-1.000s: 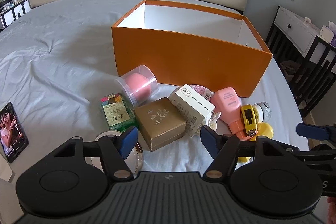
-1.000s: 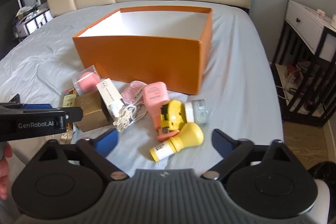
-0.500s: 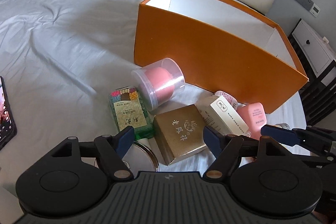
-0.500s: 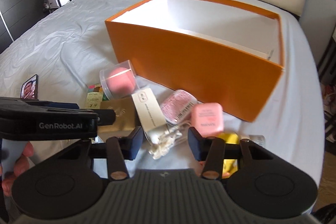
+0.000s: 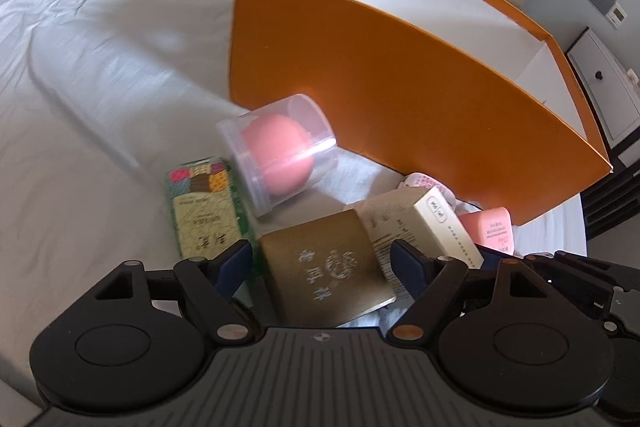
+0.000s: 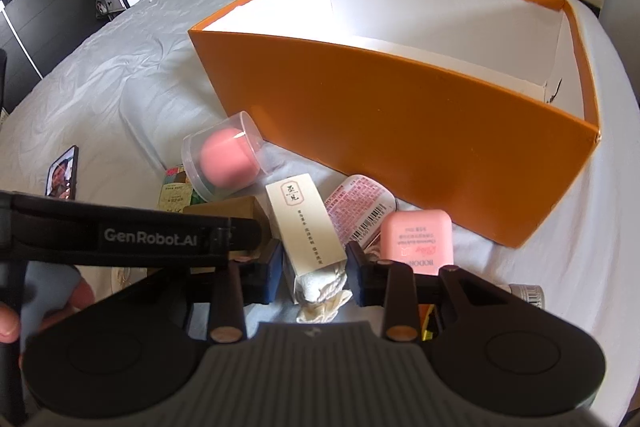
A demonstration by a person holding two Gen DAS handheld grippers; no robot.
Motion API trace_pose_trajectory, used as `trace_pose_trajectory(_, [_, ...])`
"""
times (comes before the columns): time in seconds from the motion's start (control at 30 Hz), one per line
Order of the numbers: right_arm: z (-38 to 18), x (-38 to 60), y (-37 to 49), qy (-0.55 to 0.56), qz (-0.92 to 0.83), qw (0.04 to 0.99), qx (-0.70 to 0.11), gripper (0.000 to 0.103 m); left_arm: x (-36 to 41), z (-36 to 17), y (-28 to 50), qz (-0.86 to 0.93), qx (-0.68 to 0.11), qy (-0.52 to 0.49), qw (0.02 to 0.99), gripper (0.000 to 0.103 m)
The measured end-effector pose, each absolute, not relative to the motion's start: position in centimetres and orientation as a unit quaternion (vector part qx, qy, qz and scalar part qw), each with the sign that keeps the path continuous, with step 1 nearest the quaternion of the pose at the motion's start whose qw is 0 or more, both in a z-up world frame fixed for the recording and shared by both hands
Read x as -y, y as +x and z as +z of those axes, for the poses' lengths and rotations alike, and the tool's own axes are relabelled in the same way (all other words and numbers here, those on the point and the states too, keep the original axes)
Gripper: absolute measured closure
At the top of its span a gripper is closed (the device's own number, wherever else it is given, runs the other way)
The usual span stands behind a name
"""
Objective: Organize rigid objects
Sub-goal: 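Lower the left tool onto the gold box while the right tool approaches the white box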
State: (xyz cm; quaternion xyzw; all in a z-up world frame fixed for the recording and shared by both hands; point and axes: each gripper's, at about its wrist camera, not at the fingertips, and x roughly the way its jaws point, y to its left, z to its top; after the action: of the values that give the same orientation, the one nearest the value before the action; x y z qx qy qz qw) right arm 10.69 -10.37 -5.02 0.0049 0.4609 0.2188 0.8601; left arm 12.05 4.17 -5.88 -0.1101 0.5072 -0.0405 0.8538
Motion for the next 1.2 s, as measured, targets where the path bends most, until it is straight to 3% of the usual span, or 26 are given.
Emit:
trace_pose_trajectory(0.3, [-5.5, 10.3, 11.3, -0.004, 0.218, 0.857, -0.467, 0.064, -3.4, -6.4, 13.4, -0.011, -0.506, -0.044, 0.862, 0.006])
trace_pose_trajectory(0.43, [-5.4, 10.3, 11.1, -0.005, 0.223, 0.855, -0.469, 0.066, -4.5, -6.2, 12.9, -0.017, -0.516, -0.067, 0.854, 0.006])
trace_pose_trajectory(0.53, [-5.4, 10.2, 11.2, -0.008, 0.225, 0.854, -0.47, 0.065, -5.1, -6.4, 12.5, -0.014, -0.513, -0.078, 0.855, 0.0])
trace_pose_trajectory(1.2, [-4.6, 11.4, 11.9, 0.007, 0.231, 0.854, -0.466, 0.063, -6.5, -5.9, 12.0, -0.013, -0.521, -0.113, 0.846, 0.0])
